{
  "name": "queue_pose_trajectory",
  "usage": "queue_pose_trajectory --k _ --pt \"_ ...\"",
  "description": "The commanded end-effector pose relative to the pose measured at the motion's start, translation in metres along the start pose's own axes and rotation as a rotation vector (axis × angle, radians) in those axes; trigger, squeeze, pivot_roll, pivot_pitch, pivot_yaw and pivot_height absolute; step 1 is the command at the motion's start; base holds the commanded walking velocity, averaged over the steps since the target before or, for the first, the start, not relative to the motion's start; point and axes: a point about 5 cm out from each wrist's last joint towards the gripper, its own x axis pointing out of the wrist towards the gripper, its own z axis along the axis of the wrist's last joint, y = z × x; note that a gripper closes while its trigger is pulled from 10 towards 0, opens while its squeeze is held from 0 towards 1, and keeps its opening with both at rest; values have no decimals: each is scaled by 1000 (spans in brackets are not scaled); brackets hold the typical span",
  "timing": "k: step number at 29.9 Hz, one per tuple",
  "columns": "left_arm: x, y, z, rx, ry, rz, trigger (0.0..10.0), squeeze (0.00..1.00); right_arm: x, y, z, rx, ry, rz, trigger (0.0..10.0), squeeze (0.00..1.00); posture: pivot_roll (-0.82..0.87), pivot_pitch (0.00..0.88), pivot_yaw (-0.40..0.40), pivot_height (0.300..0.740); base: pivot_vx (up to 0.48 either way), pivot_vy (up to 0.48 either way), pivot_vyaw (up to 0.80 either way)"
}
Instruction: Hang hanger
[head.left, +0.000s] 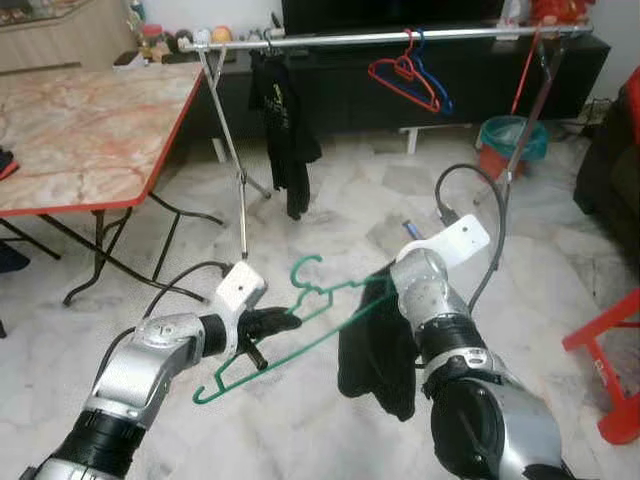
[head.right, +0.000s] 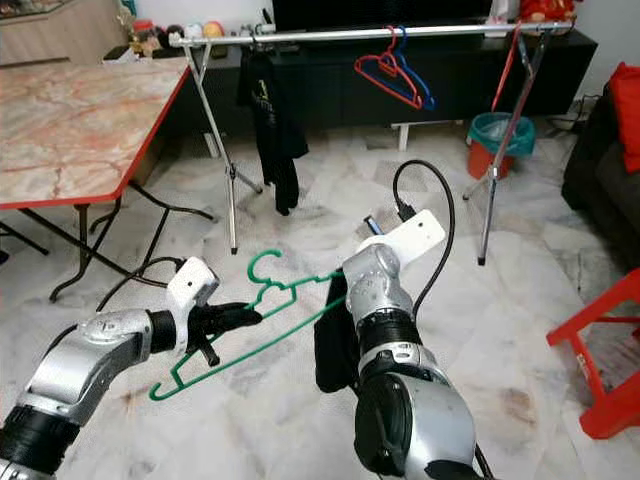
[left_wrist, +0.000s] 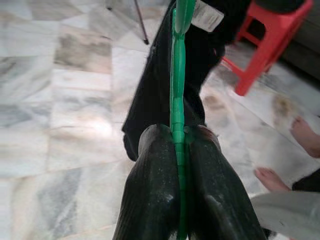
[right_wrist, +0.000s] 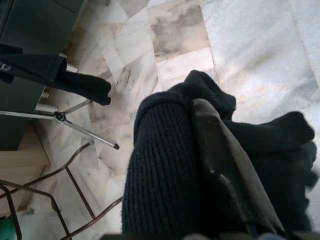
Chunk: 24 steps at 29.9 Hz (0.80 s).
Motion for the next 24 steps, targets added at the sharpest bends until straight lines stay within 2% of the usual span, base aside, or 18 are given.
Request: queue_pose_trajectory --k 1,6,10,15,17,24 --pt "-5 9 3 13 -3 53 10000 0 -5 16 4 -1 -10 52 10000 0 -12 2 62 740 0 0 0" --pt "-5 10 2 17 -2 58 10000 0 -6 16 4 -1 -8 52 10000 0 -12 3 62 740 0 0 0" --pt "-6 6 4 4 -21 18 10000 0 -6 16 3 -1 -4 54 10000 0 -10 4 60 740 0 0 0" --pt "-8 -18 11 -27 -73 -192 10000 0 -7 18 1 1 8 64 10000 0 -10 4 60 740 0 0 0" --pt "-8 -21 13 -38 -81 -219 10000 0 -7 19 0 5 14 68 10000 0 -11 5 61 740 0 0 0" --pt "-6 -13 11 -23 -65 -160 10000 0 -9 24 -1 17 29 91 10000 0 -9 2 60 740 0 0 0"
